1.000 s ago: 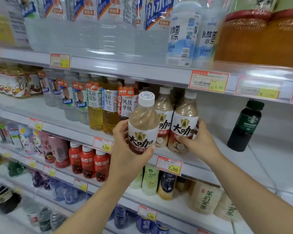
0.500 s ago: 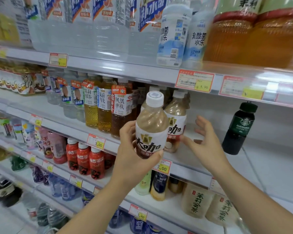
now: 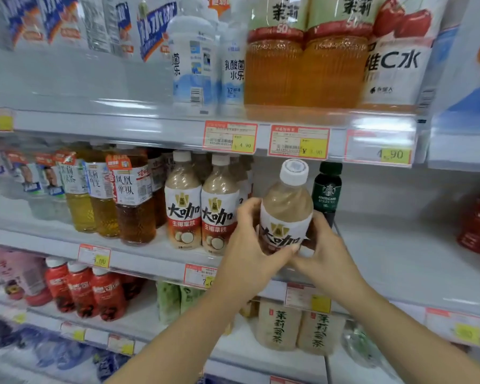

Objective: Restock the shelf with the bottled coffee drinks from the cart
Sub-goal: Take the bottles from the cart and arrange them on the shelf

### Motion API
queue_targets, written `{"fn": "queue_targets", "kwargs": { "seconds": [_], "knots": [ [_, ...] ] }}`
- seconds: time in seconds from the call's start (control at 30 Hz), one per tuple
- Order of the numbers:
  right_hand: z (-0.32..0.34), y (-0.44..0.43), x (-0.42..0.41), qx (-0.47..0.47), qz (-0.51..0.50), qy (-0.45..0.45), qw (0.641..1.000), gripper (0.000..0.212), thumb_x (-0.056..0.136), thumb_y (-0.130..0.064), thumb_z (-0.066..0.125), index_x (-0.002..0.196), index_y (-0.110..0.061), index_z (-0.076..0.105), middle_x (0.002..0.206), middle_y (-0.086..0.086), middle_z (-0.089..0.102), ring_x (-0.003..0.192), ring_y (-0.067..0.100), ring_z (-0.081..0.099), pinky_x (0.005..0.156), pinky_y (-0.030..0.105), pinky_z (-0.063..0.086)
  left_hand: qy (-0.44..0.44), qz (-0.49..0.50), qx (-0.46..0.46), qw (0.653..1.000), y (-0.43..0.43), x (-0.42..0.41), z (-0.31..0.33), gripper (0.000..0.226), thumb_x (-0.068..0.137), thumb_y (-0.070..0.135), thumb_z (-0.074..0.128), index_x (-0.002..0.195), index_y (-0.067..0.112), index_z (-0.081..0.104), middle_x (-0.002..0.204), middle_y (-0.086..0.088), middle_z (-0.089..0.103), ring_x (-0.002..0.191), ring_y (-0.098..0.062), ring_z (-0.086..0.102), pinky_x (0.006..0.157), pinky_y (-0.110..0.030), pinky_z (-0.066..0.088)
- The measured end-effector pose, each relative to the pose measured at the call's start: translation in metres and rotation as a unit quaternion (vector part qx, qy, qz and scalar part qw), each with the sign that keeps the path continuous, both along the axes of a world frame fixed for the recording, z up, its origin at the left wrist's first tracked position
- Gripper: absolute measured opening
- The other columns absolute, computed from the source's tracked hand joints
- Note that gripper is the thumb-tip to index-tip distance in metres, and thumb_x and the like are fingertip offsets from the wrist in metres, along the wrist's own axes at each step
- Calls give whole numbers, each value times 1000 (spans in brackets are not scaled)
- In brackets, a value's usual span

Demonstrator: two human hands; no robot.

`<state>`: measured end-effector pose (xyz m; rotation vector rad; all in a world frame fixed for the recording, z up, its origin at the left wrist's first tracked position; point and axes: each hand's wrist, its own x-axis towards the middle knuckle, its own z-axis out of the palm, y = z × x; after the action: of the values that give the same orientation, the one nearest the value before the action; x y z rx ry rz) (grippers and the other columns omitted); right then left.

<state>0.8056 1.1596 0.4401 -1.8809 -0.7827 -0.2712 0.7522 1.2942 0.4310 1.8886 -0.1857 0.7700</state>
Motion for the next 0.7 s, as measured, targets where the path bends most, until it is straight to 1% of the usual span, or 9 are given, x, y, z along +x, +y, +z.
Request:
{"fn": "queue_targets", "kwargs": {
  "seconds": [0.07,0.13,0.2,0.23,0.3,0.43,0.5,0.57,0.7],
  "knots": [
    [-3,0,13,-4,-9,10,1000,65,67,-22,82,114,-42,42,108,-24,56,100,-6,58,81,8,45,6,60,86,994,11,1,2,66,76,31,75,130,34,37,125,23,47,118,5,44,99,-20,38],
    [-7,3,29,-23,-21,26,999,71,66,-18,83,123,-28,43,108,-17,57,102,4,57,81,10,44,-17,153,164,974,29,-2,0,55,81,32,70,129,28,45,125,18,46,119,1,42,104,-29,37],
    [-9,12,44,-31,-19,50,998,74,68,-14,82,129,-17,42,111,-9,57,105,10,56,85,17,45,-55,261,183,946,49,-3,-6,49,82,30,69,126,23,49,127,10,48,121,-8,40,106,-38,35],
    [-11,18,53,-34,-18,62,997,73,69,-13,81,130,-14,41,113,-7,57,107,12,56,88,22,46,-67,311,181,931,59,-2,-9,51,80,28,70,125,22,48,131,3,47,124,-14,39,105,-41,34],
    [-14,32,73,-42,-23,84,995,70,71,-13,80,129,-10,42,114,-3,58,106,13,57,88,26,46,-44,363,169,915,76,1,-15,67,75,28,75,132,19,40,141,-8,36,132,-26,31,105,-47,29],
    [-17,58,105,-24,-16,116,993,61,75,-8,75,128,-4,44,118,8,61,111,22,59,93,35,48,10,341,201,918,94,14,-25,96,70,46,72,146,17,20,153,-16,7,141,-37,12,107,-55,28],
    [-14,67,115,-23,-15,131,991,62,80,-2,69,133,-4,37,121,7,57,112,19,54,95,32,43,12,331,209,920,94,17,-28,100,69,48,73,146,26,14,155,-13,-2,142,-37,6,105,-57,33],
    [-12,76,123,-33,-19,138,990,65,80,-3,68,135,-5,32,123,8,55,116,21,52,98,33,42,10,325,204,924,94,19,-29,99,69,47,74,143,34,10,155,-11,-7,143,-36,2,104,-56,34],
    [-17,87,128,-34,-121,110,986,80,66,-20,82,131,-7,38,121,13,54,109,29,57,92,36,48,6,316,202,927,95,20,-31,96,70,47,73,144,35,14,155,-7,-10,144,-33,-1,104,-60,35]
  ]
}}
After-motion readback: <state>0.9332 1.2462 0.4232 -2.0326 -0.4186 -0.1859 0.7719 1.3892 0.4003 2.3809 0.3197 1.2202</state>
